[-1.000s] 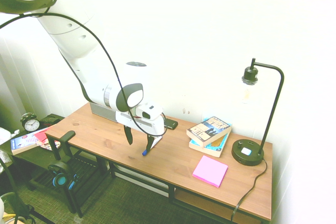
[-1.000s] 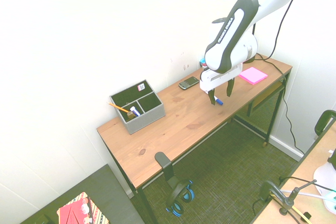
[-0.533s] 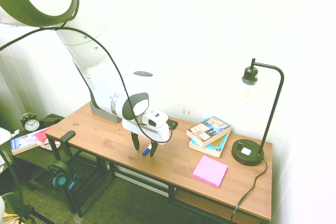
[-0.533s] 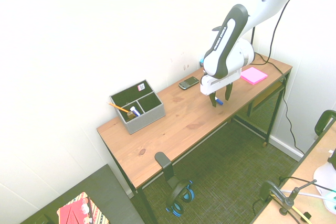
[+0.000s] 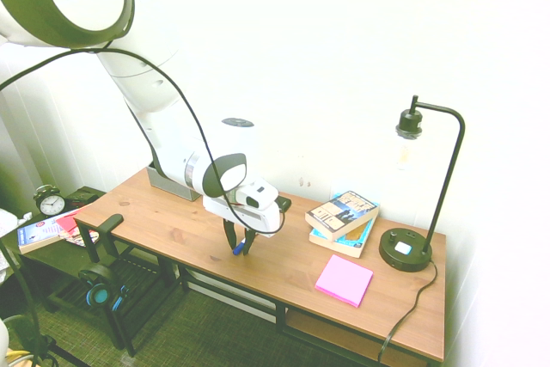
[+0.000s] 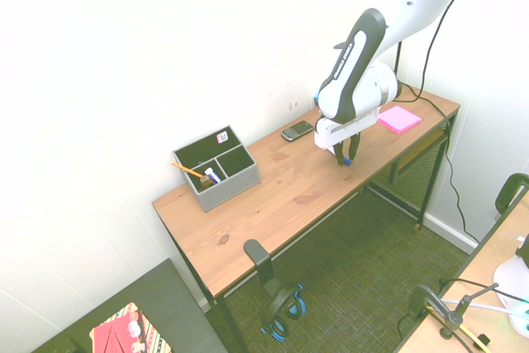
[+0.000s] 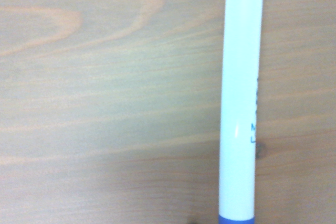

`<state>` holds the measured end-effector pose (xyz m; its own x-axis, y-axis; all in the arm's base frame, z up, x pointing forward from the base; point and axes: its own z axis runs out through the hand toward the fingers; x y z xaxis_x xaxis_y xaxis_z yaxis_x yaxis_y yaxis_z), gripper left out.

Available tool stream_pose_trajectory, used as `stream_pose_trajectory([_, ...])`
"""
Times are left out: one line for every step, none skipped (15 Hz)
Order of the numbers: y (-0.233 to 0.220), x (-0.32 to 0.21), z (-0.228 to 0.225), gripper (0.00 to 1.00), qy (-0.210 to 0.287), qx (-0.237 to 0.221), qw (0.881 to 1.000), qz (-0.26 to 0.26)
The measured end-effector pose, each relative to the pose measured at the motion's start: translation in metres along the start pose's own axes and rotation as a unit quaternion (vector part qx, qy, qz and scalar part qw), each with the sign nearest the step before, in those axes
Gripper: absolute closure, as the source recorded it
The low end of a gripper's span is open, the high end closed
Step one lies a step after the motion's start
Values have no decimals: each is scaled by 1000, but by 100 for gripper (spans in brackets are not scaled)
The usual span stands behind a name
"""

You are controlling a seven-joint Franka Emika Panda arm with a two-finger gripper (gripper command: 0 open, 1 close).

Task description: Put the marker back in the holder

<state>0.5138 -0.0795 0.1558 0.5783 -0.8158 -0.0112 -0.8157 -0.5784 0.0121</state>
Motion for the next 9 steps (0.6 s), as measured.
stream_pose_trajectory([0,0,0,100,0,0,1000,1])
stream_pose_trajectory([1,1,0,100,0,0,1000,1])
stream_pose_trajectory([2,2,0,100,1,-1,1000,1])
stream_pose_trajectory([2,2,0,100,0,0,1000,1])
stream_pose_trajectory([1,2,0,100,0,0,1000,1])
stream_pose_trajectory([1,1,-1,100,-1,1,1000,4])
stream_pose_trajectory([1,1,-1,100,-5,5,1000,10])
stream_pose_trajectory([-1,-1,-3,100,-11,13,1000,14])
stream_pose_trajectory([-6,-4,-11,100,-20,27,999,15])
